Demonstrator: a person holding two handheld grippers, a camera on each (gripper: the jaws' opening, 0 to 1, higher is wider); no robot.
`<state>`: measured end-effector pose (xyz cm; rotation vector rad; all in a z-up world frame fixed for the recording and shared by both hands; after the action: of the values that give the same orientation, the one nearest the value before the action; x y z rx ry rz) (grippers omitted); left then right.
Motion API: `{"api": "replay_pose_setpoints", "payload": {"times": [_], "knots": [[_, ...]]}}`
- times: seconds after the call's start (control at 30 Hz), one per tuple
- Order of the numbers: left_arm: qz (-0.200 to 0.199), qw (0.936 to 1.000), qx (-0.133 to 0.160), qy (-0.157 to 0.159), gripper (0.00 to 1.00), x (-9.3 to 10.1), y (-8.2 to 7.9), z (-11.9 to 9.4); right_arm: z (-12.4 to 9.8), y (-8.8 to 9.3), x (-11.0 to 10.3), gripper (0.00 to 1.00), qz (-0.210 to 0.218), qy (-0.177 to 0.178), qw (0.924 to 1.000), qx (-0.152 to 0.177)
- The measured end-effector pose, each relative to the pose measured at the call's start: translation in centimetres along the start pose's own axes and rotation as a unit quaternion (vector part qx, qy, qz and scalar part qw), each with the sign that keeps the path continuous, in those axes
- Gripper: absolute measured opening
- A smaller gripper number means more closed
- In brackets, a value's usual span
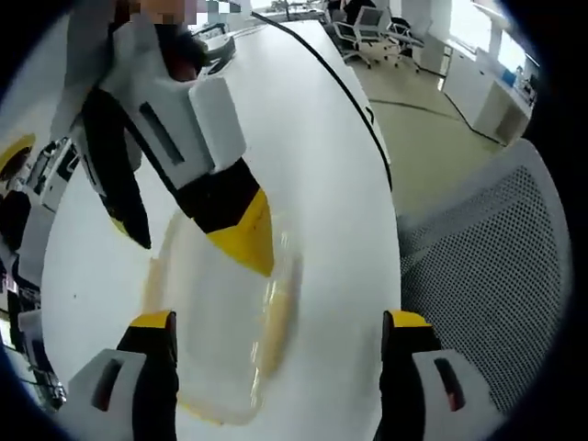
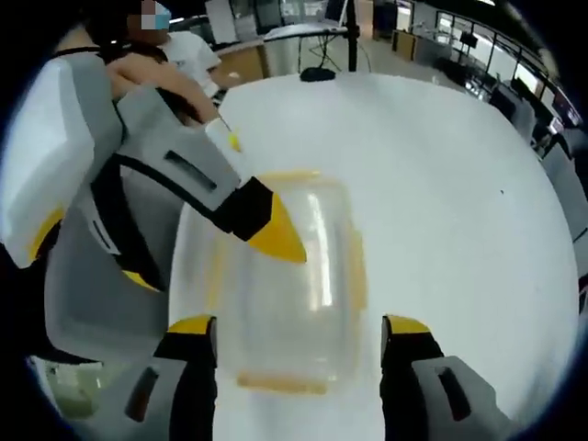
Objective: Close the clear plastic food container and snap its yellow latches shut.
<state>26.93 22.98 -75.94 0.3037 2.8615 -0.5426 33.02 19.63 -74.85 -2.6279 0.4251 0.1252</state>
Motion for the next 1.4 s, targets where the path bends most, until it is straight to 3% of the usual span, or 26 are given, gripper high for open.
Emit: {"api": "replay_pose_setpoints", "payload": {"times": [0.37,1.07,1.4], "knots": [[-0.007,1.0000,-0.003,0.006,0.86,-1.9,1.6,-2.3,-0.6,-0.1,-0.3,0.71,0.006,0.007,0.9999,0.013],[0.013,0.9988,0.010,0.045,0.84,-3.0,1.9,-3.3,-1.4,-0.1,-0.8,0.71,0.002,0.037,0.9989,0.030],[0.027,0.9975,0.000,0.065,0.83,-3.9,2.7,-3.2,-1.1,0.4,-1.5,0.70,0.000,0.053,0.9985,0.016]]}}
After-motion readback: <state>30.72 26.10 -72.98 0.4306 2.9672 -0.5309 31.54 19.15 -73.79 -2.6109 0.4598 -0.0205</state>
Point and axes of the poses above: the point that each gripper's makers call its tool centre point, and the gripper's own axes: z roughly forward along the fingers, x roughly to its right, y roughly out of its underside, the point moved 2 cm from there along -z, roughly backward along the fingers, and after that the axes turned 8 degrees about z, right-handed, at the moved point
